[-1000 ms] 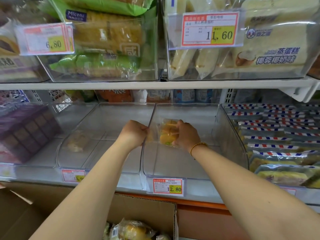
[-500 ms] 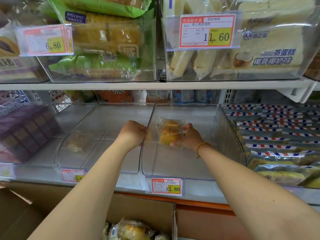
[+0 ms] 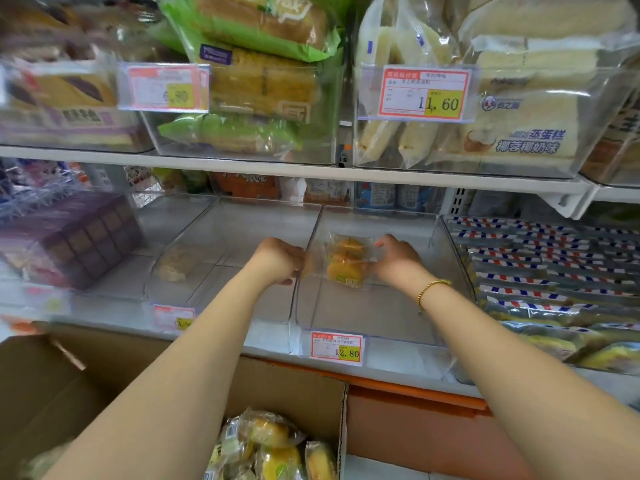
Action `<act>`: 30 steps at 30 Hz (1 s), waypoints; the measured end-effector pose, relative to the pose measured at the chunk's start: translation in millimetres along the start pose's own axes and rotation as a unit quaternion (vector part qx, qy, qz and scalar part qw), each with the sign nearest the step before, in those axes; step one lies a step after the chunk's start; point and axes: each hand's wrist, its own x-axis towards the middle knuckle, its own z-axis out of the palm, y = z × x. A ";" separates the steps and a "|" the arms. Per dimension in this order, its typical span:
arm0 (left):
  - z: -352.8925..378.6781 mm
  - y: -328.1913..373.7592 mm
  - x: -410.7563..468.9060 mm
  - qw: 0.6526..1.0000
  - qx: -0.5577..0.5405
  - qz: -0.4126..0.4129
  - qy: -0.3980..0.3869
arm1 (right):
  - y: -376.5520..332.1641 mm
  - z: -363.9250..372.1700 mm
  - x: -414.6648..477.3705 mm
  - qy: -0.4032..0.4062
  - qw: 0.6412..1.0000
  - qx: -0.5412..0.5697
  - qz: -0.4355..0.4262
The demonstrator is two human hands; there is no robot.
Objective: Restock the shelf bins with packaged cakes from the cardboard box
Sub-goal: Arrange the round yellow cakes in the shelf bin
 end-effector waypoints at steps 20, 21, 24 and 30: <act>-114.7 -309.4 -179.9 0.945 0.253 -0.203 -0.039 | -113.3 170.2 -147.9 -0.256 0.917 -0.217 -0.215; -115.4 -327.1 -182.6 0.932 0.274 -0.228 -0.068 | -106.3 187.5 -143.6 -0.271 0.918 -0.222 -0.186; -125.8 -365.0 -182.9 0.905 0.280 -0.296 -0.122 | -80.5 231.1 -133.7 -0.317 0.921 -0.216 -0.064; -121.5 -398.1 -175.1 0.855 0.329 -0.359 -0.178 | -49.9 283.8 -136.2 -0.207 0.830 0.356 0.377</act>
